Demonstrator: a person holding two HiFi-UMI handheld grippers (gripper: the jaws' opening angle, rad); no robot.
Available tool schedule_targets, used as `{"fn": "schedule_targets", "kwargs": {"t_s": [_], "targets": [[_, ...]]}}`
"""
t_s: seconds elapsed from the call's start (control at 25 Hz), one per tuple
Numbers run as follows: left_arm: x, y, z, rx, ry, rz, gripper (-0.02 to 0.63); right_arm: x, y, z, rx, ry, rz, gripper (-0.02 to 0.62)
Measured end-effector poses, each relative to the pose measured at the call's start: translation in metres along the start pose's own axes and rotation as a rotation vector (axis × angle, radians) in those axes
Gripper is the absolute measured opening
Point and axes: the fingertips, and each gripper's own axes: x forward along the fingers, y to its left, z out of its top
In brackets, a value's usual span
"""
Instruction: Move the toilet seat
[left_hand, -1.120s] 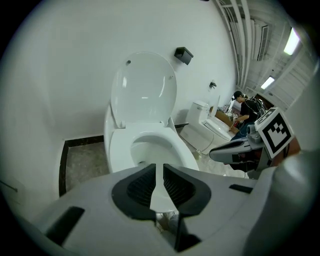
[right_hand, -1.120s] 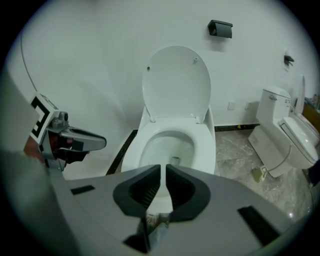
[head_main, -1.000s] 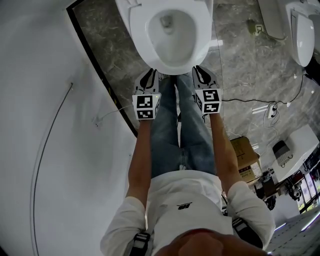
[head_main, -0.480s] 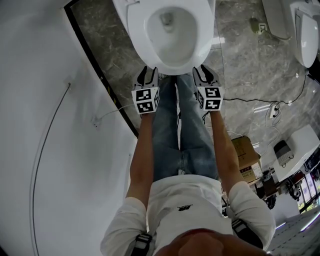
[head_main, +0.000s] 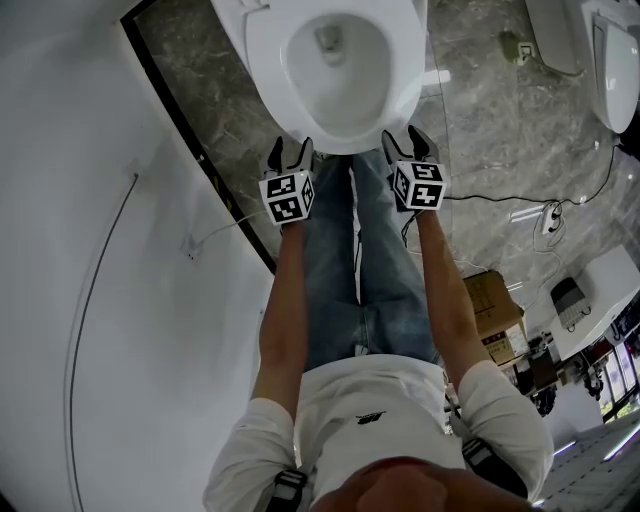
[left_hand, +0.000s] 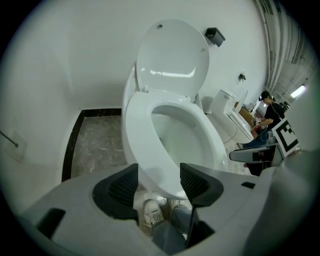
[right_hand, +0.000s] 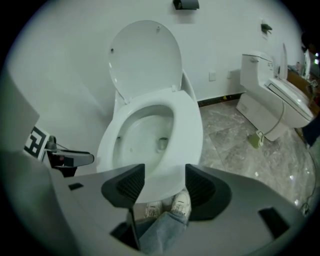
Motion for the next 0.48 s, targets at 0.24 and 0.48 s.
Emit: {"fn": "schedule_targets", "kwargs": {"t_s": [0.24,0.48], "targets": [[0.014,0.002,-0.008,-0.014,0.036,0.005,0.282,0.017,-0.009,-0.015,0.063,0.058,-0.005,0.268],[0.027,0.003,-0.015,-0.045,0.075,0.025,0.328,0.033,-0.009,-0.025,0.123,0.093,0.03,0.306]]}}
